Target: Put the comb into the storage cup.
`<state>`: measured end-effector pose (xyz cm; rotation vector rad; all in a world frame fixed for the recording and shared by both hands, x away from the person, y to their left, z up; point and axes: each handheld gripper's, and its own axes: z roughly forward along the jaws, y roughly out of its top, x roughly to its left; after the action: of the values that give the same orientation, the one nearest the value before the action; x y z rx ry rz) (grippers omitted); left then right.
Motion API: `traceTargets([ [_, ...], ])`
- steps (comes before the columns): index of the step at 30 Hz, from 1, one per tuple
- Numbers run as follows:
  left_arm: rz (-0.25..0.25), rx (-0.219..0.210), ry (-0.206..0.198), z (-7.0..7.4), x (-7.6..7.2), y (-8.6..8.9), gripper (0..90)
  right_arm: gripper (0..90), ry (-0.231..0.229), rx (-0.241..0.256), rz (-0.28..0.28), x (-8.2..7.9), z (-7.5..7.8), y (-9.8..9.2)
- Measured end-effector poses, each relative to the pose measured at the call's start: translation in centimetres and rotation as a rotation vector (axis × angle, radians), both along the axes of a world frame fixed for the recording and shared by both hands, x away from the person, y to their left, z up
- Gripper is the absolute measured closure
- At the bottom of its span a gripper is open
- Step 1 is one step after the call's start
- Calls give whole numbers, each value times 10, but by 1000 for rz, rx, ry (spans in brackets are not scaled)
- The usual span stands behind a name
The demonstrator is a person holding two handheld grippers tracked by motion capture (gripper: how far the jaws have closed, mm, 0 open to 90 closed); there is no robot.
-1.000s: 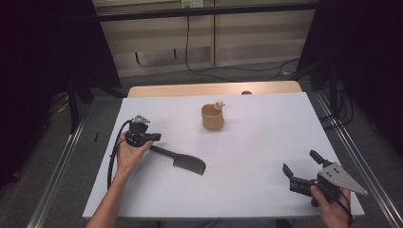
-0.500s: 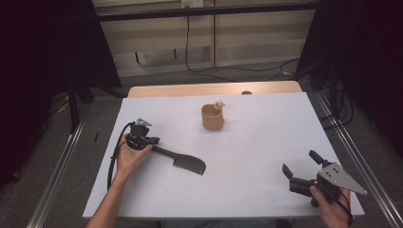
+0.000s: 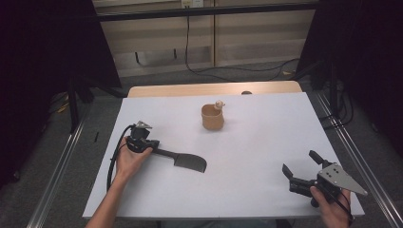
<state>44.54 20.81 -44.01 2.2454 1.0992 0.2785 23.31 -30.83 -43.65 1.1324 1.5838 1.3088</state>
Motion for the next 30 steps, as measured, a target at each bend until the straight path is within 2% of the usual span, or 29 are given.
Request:
traceTargets([
  [2, 3, -14, 1, -1, -2, 2, 900, 7, 1, 0, -2, 0, 0, 0],
  [30, -20, -9, 19, 1, -14, 11, 900, 3, 1, -4, -3, 0, 0, 0],
])
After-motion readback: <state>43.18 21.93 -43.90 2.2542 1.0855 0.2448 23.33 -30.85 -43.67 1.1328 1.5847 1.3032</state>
